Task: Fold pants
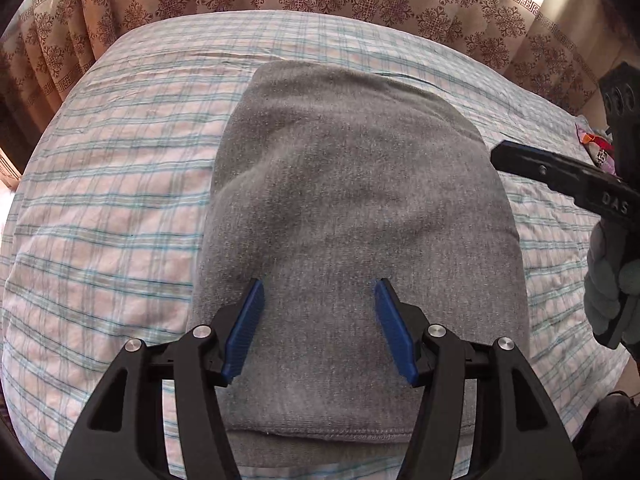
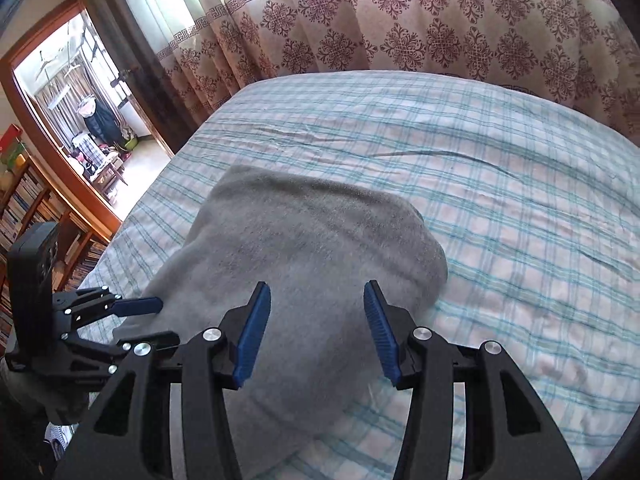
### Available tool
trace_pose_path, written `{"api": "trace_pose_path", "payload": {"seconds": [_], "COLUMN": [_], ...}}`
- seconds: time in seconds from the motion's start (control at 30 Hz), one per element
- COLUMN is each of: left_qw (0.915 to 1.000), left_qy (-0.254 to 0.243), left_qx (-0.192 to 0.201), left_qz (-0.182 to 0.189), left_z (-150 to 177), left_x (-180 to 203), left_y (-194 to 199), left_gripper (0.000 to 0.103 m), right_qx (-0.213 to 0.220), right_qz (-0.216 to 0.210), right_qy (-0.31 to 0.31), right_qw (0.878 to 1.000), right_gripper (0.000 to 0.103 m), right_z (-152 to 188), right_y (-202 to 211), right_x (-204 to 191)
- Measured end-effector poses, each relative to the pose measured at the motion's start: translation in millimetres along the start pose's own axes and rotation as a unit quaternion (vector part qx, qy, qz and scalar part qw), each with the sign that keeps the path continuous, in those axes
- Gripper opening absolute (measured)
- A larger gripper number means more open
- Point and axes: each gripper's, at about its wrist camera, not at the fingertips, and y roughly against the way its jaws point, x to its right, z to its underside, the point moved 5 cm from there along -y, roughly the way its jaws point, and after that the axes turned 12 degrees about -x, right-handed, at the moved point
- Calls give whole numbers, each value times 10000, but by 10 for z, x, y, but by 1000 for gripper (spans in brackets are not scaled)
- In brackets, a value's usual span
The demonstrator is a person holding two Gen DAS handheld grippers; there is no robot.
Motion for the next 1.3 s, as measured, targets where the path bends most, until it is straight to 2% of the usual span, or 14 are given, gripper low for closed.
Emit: {"api": "trace_pose_path", "payload": {"seconds": [0.07,0.3,0.4,0.5,0.63,0.8,0.93,1.17,1.3], "left_qw": [10000,9999,9999,9998,9998,9996,9990,9977,9971], "left_qy": [-19,-68,-46,16,47,136,76,217,289], "left_qx": [18,16,-53,-73,-8,32,126,268,245], "left_qz": [-10,-101,-153,-167,-193,-260,-422,-586,-665], "left_z": [35,185,226,262,279,292,318,236,146], "left_x": [54,218,219,184,176,210,260,190,115], "left_y": [45,111,43,-38,-86,-10,97,204,192], "left_gripper": [66,67,70,71,73,75,83,91,92], "right_qx": [-46,-208,-420,-548,-684,-687,-631,-681,-670], "right_qz": [-103,-405,-205,-121,-300,-368,-496,-615,-479], "right_qy": [4,99,392,409,137,8,-145,-1019,-1280], "right_qw": [9999,9989,9981,9976,9971,9970,9967,9906,9883], "right_gripper": [49,49,49,53,62,62,62,63,63], "right_z": [225,838,979,1028,1030,1025,1029,993,883], "right_y": [95,187,19,-122,-234,-181,-37,-31,-49], "right_x": [-40,-355,-509,-524,-418,-366,-283,115,253]}}
